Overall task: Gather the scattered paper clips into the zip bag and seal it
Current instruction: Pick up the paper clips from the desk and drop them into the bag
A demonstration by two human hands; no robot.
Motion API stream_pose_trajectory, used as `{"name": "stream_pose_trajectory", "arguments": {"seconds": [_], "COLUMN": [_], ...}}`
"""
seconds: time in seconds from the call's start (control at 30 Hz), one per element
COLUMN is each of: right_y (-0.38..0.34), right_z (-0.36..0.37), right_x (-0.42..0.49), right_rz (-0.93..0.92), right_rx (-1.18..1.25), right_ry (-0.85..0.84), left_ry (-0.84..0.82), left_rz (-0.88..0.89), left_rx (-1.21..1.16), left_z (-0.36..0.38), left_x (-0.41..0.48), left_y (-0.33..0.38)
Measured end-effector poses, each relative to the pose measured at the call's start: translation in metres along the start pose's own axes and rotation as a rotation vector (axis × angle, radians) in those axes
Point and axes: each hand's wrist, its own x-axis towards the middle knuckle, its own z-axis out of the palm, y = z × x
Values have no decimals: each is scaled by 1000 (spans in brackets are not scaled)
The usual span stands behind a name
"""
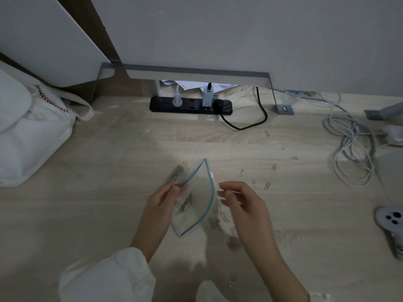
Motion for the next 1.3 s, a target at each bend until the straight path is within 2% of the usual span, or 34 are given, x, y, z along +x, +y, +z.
{"name": "stream_pose_trajectory", "arguments": {"seconds": [0.07,0.17,0.27,0.33,0.37,0.47,0.5,0.63,0.93,1.07,1.17,1.23,1.3], "right_y": [17,61,103,118,121,130,134,144,154,157,150,153,161], "right_z": [-17,-42,-57,-60,-57,-48,-44,-34,-21,-18,-10,-5,-3], "right_x": [9,17,11,1,-6,-19,-20,-20,-17,-11,-10,-7,-7], "right_rz": [24,120,267,320,327,131,81,222,125,76,84,40,24], "right_rx": [-72,-332,-602,-722,-757,-886,-896,-749,-700,-848,-955,-1092,-1091], "right_ry": [51,37,-58,-184,-223,-254,-261,-211,-206,-283,-241,-273,-234], "left_ry": [-5,-6,-23,-29,-30,-33,-30,-25,-32,-31,-30,-32,-38], "left_rz": [-5,-6,-4,-3,-5,-14,-16,-16,-21,-22,-26,-25,-22], "left_rx": [-17,-7,2,7,13,27,27,18,0,7,-12,-32,-37], "left_z": [1,1,1,1,1,3,4,6,6,4,5,6,6], "left_x": [0,1,1,2,2,2,2,-1,-4,-6,-7,-8,-9], "left_y": [1,2,0,-1,-2,-3,-3,-2,-5,-7,-7,-6,-4]}}
